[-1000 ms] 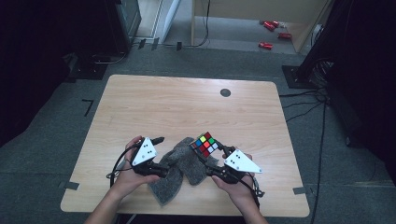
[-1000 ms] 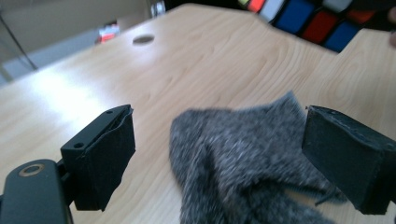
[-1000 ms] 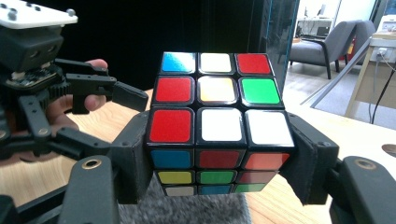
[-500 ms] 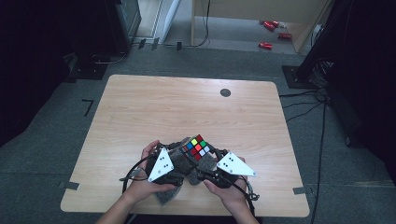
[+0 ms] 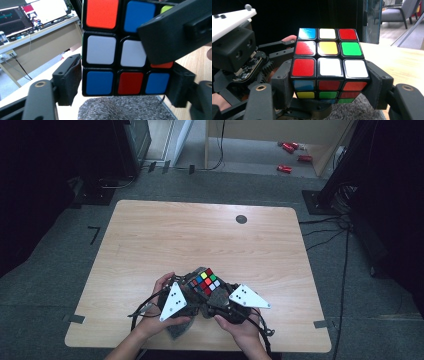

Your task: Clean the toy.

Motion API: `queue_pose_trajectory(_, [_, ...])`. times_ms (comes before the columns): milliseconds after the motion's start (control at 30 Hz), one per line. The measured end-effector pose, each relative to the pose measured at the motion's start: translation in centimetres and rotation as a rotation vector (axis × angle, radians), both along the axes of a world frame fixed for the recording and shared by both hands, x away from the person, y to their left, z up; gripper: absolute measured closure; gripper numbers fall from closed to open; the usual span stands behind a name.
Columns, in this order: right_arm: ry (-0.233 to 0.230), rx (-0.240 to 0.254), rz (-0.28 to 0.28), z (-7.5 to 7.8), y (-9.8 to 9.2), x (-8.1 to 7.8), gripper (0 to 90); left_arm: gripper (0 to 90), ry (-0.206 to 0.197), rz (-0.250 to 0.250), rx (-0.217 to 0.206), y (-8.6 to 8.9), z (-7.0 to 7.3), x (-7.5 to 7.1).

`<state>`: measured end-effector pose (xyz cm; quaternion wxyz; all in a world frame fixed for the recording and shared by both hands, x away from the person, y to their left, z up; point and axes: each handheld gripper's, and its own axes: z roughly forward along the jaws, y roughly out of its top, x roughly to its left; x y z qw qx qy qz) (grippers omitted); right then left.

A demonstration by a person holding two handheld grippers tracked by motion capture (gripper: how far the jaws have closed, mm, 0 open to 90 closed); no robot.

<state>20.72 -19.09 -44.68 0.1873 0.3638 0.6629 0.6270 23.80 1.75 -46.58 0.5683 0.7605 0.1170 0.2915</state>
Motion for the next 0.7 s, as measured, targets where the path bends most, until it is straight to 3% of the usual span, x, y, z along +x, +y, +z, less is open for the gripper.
queue_pose_trajectory(100, [0.037,0.035,-0.006,-0.2,-0.2,0.3,34.4,33.9,-0.022,0.007,0.012,0.0,-0.1,-0.2])
queue_pose_trajectory(267, [0.085,0.065,0.014,-0.4,-0.5,0.7,33.4,35.0,-0.005,0.005,0.03,0.1,-0.1,0.0])
queue_pose_trajectory(433, [0.089,0.125,0.027,-0.2,-1.3,1.0,29.9,35.1,0.023,0.044,0.055,1.3,0.2,0.9])
queue_pose_trajectory(567, [0.093,0.186,0.021,-0.5,-2.0,1.2,29.5,35.1,0.068,0.109,0.036,3.0,0.4,2.1])
queue_pose_trajectory(700, [0.112,0.115,-0.007,-1.4,-1.9,1.6,29.5,35.1,0.117,0.179,-0.006,5.3,0.8,3.2])
